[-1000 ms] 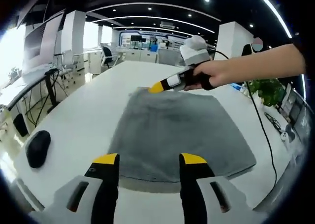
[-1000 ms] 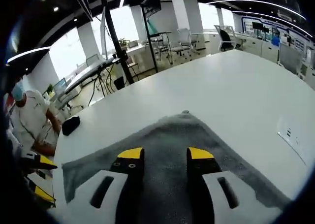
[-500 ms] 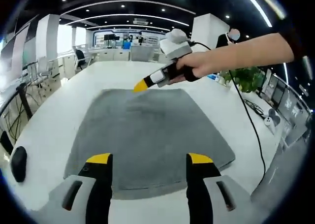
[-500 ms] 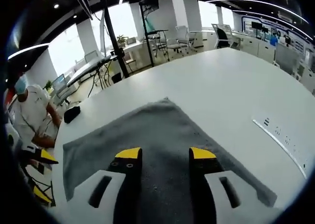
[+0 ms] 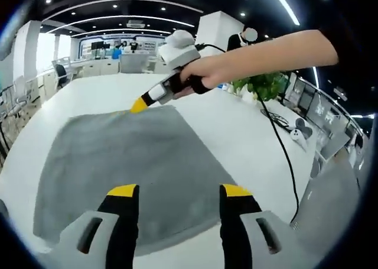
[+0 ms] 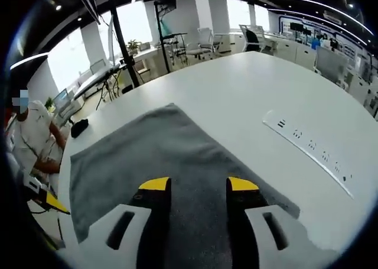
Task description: Fold the towel on the table until its edges align and the towel forms a compact rectangular stack.
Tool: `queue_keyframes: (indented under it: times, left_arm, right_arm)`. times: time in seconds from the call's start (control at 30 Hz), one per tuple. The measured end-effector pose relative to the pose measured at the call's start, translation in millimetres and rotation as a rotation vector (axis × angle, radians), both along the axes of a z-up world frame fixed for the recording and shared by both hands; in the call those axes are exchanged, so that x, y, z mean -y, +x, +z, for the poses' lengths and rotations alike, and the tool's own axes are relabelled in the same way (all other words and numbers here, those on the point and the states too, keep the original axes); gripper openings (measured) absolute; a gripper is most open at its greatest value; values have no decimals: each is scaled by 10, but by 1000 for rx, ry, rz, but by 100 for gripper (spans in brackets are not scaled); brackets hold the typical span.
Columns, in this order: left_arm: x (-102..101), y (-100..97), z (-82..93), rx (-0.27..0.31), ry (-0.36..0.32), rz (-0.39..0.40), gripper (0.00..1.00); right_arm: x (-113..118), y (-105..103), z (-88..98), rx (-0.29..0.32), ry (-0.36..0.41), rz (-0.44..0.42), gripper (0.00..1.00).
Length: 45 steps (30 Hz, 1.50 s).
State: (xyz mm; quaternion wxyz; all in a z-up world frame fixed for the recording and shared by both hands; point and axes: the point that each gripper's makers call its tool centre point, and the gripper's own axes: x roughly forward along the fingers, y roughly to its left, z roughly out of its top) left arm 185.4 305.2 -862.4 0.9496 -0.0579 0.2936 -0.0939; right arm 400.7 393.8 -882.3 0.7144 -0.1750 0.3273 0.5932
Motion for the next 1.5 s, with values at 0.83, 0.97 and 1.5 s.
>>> queue_keyframes:
  times: [0.83, 0.97, 1.5]
  left_arm:
    - [985, 64, -255, -113, -30, -324, 34]
    - [1033, 51, -330, -130, -17, -351, 32]
    - [1074, 7, -582, -192, 73, -408, 23]
  right_arm:
    - [905, 357, -231, -20, -60, -189, 32]
    - [968, 339, -255, 14, -87, -191, 31]
    - [975, 405, -305, 16, -72, -244, 8]
